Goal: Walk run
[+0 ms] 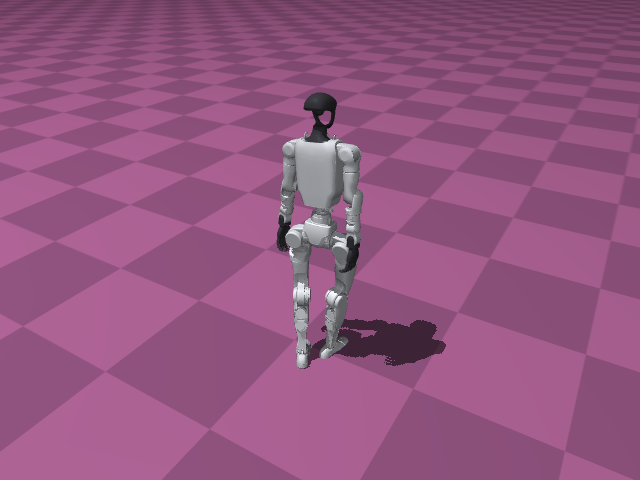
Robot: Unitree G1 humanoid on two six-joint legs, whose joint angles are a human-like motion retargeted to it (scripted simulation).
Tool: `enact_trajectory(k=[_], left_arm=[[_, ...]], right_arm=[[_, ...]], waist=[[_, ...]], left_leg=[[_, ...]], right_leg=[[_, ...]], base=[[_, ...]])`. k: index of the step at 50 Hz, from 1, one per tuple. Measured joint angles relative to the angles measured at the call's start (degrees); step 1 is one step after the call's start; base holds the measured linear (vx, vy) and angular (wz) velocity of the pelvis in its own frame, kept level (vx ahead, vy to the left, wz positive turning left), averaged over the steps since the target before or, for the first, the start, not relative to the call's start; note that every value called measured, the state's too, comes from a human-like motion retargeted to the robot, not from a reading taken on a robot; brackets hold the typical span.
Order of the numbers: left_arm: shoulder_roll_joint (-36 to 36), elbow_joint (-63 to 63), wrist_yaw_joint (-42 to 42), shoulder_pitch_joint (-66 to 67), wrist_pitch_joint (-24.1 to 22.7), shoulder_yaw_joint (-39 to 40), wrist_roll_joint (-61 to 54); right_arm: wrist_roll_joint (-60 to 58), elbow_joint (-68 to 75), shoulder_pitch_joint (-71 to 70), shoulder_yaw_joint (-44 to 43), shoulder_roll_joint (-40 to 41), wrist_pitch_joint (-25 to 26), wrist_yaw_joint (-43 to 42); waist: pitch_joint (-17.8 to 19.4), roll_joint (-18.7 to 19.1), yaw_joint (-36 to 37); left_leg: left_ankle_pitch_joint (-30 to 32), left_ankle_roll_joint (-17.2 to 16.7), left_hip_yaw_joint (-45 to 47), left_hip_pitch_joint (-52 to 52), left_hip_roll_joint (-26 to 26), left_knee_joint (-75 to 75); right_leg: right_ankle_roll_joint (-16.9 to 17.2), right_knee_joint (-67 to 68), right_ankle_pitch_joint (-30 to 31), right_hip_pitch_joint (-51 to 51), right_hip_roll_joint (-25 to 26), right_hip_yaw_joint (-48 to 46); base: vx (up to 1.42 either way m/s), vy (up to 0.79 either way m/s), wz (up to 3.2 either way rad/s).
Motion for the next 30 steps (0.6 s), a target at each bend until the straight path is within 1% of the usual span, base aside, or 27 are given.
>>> enact_trajectory(k=[3,4,5,7,8,10,15,17,20,23,25,27,30], left_arm=[[0.37,-1.38,1.37,-1.82,-1.28,-0.30,-0.11],[0.27,-1.79,1.65,-2.16,-1.72,-0.14,-0.26],[0.13,-2.16,1.86,-2.45,-2.14,0.04,-0.43],[-0.23,-2.33,1.81,-2.72,-2.79,0.20,-0.85],[-0.40,-2.19,1.74,-2.78,-3.00,0.17,-1.06],[-0.89,-1.41,1.72,-2.83,-3.00,0.13,-1.26],[-2.46,1.95,0.60,-1.14,-2.51,0.53,0.07],[-2.67,3.25,0.32,0.03,-2.34,0.80,1.09],[-2.69,4.88,1.15,1.90,-2.02,1.42,2.59],[-3.17,4.00,2.26,4.38,-1.61,5.38,4.20],[-4.23,2.25,3.14,5.70,-1.87,9.12,3.04],[-5.99,-0.03,3.42,7.13,-3.09,13.27,-1.16],[-7.20,-0.97,2.42,9.76,-4.86,17.17,-9.15]], right_arm=[[-0.70,1.64,-0.15,1.33,-0.24,-2.48,-2.29],[-1.16,2.10,-0.17,1.59,-0.25,-2.86,-2.88],[-1.63,2.50,-0.17,1.82,-0.21,-3.12,-3.39],[-1.97,2.86,0.32,2.15,-0.12,-3.47,-3.46],[-1.98,2.94,0.63,2.15,-0.07,-3.66,-3.31],[-1.99,3.00,1.28,1.71,-0.06,-3.75,-3.04],[-2.05,3.93,3.09,0.38,-0.51,-3.33,-3.22],[-2.23,4.43,3.68,-0.32,-0.68,-2.83,-2.89],[-2.19,4.74,5.11,-1.67,-0.75,-2.44,-2.43],[-1.47,4.86,6.99,-2.67,-0.17,-2.28,-1.81],[-1.18,4.97,7.28,-3.46,0.12,-1.86,-0.97],[-1.71,4.89,6.46,-3.39,0.00,-1.40,-0.59],[-2.34,4.51,5.85,-1.83,-0.66,-1.65,-1.06]], waist=[[0.22,-1.78,0.90],[0.20,-2.11,0.99],[0.16,-2.35,1.02],[0.11,-2.34,0.81],[0.11,-2.11,0.74],[0.10,-1.74,1.32],[-0.52,0.08,1.41],[-0.83,0.83,1.50],[-1.29,1.17,2.83],[-1.62,1.22,5.36],[-1.22,1.49,7.01],[-0.53,1.98,7.52],[-0.84,3.17,5.92]], left_leg=[[-0.41,0.15,2.61,-0.64,0.04,-0.06],[-0.53,0.24,3.60,-0.89,0.21,-0.12],[-0.63,0.35,4.49,-1.19,0.40,-0.16],[-0.61,0.28,4.85,-1.83,1.04,-0.01],[-0.59,0.17,5.27,-2.02,1.58,0.01],[-0.65,-0.02,5.89,-2.43,2.33,0.19],[-0.28,-0.66,7.04,-1.61,3.10,-1.27],[-0.28,-0.87,6.88,-1.04,2.98,-1.90],[-0.35,-1.32,7.39,0.63,1.96,-3.16],[-0.18,-2.27,8.45,3.43,0.91,-5.16],[0.16,-3.00,9.05,5.24,0.48,-6.66],[0.47,-3.91,10.12,6.67,0.59,-7.56],[0.07,-4.54,9.77,7.55,1.21,-7.00]], right_leg=[[2.58,3.50,-0.79,-3.27,-0.16,3.24],[3.35,4.72,-1.93,-4.01,-0.47,2.31],[3.96,5.92,-3.34,-4.60,-0.90,0.50],[4.48,7.13,-6.40,-4.42,-2.51,-7.63],[3.62,7.76,-7.70,-4.30,-3.02,-10.61],[2.14,9.37,-9.33,-4.40,-3.44,-12.96],[2.83,11.47,-10.65,-4.09,-2.76,-10.80],[2.25,10.33,-10.59,-2.62,-2.86,-12.50],[1.36,6.79,-8.80,0.23,-2.69,-14.49],[0.38,4.10,-9.49,2.67,-1.60,-13.69],[-0.66,3.88,-9.77,3.32,-1.21,-13.85],[-1.32,4.80,-10.45,3.69,-1.35,-13.75],[-1.53,4.17,-11.44,5.48,-0.85,-14.71]], base=[[-0.13,0.02,-1.09],[-0.12,0.02,-0.98],[-0.10,0.00,-0.82],[-0.07,-0.02,-0.56],[-0.05,-0.03,-0.40],[-0.03,-0.01,-0.42],[0.00,0.00,-0.14],[0.07,-0.01,-0.03],[0.12,-0.07,-0.10],[0.18,-0.15,-0.14],[0.08,-0.10,0.00],[0.06,-0.10,-0.01],[0.18,-0.14,0.28]])
